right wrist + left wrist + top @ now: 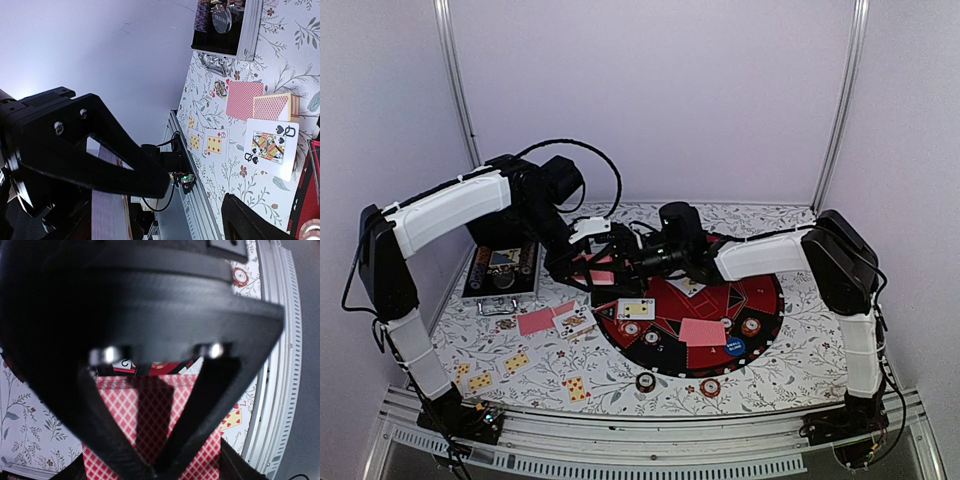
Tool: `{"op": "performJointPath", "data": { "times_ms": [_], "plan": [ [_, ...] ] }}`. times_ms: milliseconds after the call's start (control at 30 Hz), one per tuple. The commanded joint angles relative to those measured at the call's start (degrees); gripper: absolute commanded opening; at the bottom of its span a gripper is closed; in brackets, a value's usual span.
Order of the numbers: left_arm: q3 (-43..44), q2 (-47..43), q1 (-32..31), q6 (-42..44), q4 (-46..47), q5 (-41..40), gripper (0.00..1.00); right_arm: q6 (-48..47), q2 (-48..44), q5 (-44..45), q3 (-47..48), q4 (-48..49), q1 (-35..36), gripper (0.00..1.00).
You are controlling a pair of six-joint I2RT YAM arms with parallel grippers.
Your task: Distribute texas hold em gaming equipment
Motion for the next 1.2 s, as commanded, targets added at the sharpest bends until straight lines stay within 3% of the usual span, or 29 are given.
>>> {"op": "performJointPath", "data": {
  "times_ms": [0,200,500,667,1167],
  "plan": [
    [1.3,-0.3,0.4,-0.1,0.5,1.4,0.25,6.5,3.9,-2.4,3.7,8.6,1.1,0.82],
    [1.3,-0.3,0.4,0.0,0.3,1.4,0.24,9.2,7.3,-3.7,5.1,10.8,1.4,0.81],
    [1.2,-0.5,0.4,0.2,0.2,1.5,0.24,9.9,4.9,-1.9,-1.7,13.4,-0.9,0.77],
    [1.3,-0.4,0.4,0.1,0.3,1.8,0.24,11.2,2.7,-1.0,-5.2,16.1,-2.1,0.64],
    [1.1,-0.7,0.4,0.2,0.1,1.6,0.24,10.0,-2.2,-0.1,-12.2,16.5,-4.7,0.40]
  ]
}}
